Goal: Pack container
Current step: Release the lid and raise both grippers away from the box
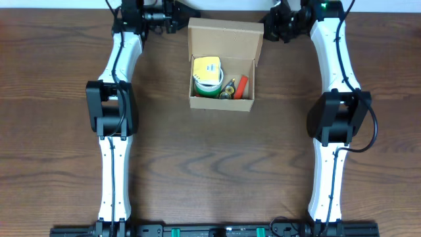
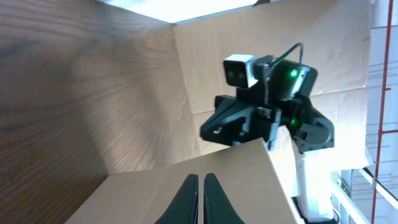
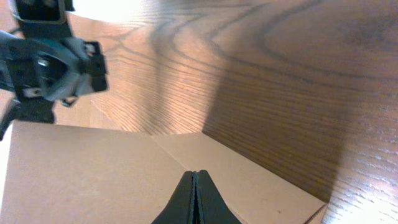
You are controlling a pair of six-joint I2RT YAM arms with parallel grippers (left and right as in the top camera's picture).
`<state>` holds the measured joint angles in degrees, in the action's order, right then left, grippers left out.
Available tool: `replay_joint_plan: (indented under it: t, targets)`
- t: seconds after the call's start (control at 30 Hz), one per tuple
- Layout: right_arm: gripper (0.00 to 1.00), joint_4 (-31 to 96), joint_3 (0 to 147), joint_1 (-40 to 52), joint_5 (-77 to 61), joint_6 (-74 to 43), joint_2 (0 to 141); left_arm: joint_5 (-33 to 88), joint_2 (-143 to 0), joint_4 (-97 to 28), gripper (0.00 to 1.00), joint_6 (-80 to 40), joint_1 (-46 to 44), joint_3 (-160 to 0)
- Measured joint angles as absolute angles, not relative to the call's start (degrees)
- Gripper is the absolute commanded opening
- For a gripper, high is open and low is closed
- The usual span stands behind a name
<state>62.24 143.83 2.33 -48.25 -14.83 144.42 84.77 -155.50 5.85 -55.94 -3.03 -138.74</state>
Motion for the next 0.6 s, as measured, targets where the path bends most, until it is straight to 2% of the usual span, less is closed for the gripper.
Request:
replay_joint_plan:
  t: [0.37,0.6]
  targets:
    - [0.01,66.5,143.8,5.2,-41.9,-13.5,141.3,87.4,-155.5,7.4,0.06,-58.4,-1.7,-140.0]
    - [0.01,70.5,143.8,7.4,-38.2,-12.4,137.4,88.6,-155.5,19.0,0.06,-64.9,-0.6,-140.0]
